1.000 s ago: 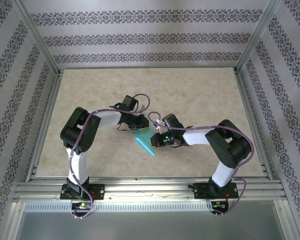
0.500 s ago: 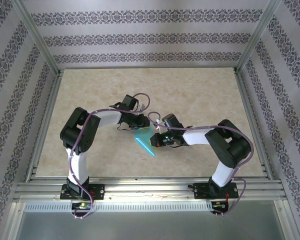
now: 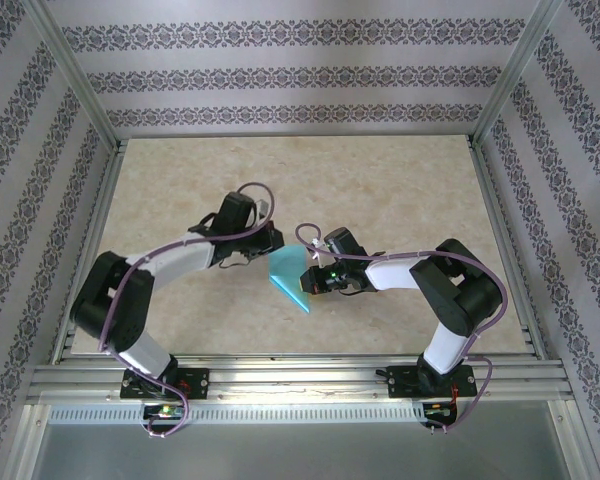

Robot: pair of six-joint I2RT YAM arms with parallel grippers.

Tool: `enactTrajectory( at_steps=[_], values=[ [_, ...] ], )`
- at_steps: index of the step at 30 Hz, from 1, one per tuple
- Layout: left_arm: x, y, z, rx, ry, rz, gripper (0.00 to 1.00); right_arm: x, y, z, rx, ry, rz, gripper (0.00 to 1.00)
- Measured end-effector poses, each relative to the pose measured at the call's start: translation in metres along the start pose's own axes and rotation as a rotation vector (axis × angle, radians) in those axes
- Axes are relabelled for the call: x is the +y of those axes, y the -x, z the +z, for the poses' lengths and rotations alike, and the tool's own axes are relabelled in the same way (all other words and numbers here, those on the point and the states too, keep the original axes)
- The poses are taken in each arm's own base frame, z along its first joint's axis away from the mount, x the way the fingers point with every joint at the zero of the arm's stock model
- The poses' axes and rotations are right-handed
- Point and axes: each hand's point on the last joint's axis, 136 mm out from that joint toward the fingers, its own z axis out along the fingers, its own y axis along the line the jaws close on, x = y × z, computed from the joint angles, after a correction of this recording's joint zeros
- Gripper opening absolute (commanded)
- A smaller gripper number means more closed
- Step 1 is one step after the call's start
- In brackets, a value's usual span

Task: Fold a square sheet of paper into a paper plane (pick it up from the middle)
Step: Third fold the triangle at the center of the table.

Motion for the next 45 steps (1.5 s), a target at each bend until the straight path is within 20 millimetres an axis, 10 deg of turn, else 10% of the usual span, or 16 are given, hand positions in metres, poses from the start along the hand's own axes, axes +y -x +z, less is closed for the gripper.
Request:
enactTrajectory(
  at_steps=[8,45],
  values=[
    [0.016,-0.068,0.007,0.049,0.005,-0.154,0.0,0.0,0.0,0.0,0.0,-0.002,0.001,0.0],
    [0.052,-0.092,0.035,0.074,0.055,-0.21,0.0,0.001,-0.001,0.001,0.005,-0.005,-0.003,0.0]
  ],
)
